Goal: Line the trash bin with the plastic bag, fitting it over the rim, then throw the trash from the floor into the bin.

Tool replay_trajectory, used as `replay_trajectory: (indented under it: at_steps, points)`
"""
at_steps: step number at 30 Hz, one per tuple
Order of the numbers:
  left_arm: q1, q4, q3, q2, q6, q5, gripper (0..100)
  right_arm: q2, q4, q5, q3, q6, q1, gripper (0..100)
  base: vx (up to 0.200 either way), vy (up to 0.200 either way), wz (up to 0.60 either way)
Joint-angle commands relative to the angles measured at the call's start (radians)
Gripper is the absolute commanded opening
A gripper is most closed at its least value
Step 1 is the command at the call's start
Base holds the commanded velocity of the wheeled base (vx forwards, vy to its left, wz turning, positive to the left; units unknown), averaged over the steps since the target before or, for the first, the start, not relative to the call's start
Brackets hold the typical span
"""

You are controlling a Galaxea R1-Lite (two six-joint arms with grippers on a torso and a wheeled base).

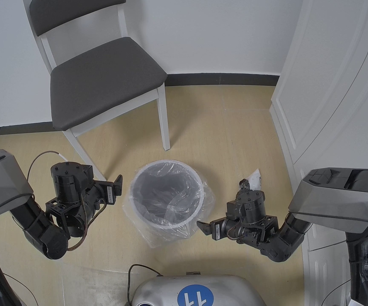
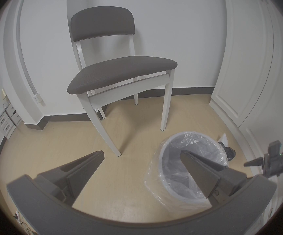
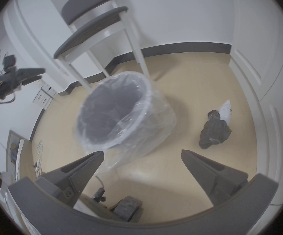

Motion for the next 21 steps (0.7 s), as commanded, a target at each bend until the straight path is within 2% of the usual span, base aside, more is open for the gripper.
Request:
replay_trajectory:
  at_steps: [1, 4, 10, 11, 13, 17, 21]
  points:
    - [0.005, 0.0, 0.0, 0.014, 0.0, -0.003, 100, 0.097, 0.012, 0.001, -0.093, 0.001, -0.09, 100, 0.0, 0.0, 0.0]
    - [0.008, 0.0, 0.0, 0.016, 0.0, -0.003, 100, 0.161, 0.013, 0.001, -0.145, 0.004, -0.125, 100, 0.0, 0.0, 0.0]
    - [0.008, 0.0, 0.0, 0.016, 0.0, -0.003, 100, 0.233, 0.003, 0.009, -0.243, 0.041, -0.139, 100, 0.0, 0.0, 0.0]
    - [0.008, 0.0, -0.001, 0.022, -0.002, -0.003, 100, 0.246, 0.012, 0.03, -0.286, 0.12, -0.134, 100, 0.0, 0.0, 0.0]
    - [0.008, -0.001, -0.006, 0.031, -0.002, -0.003, 100, 0.261, 0.015, 0.055, -0.326, 0.209, -0.13, 100, 0.0, 0.0, 0.0]
    - [0.01, -0.001, -0.01, 0.043, -0.002, -0.003, 100, 0.287, 0.016, 0.056, -0.398, 0.258, -0.133, 100, 0.0, 0.0, 0.0]
    - [0.042, -0.001, -0.018, 0.071, 0.0, -0.006, 100, 0.299, 0.159, 0.058, -0.513, 0.335, -0.14, 100, 0.0, 0.0, 0.0]
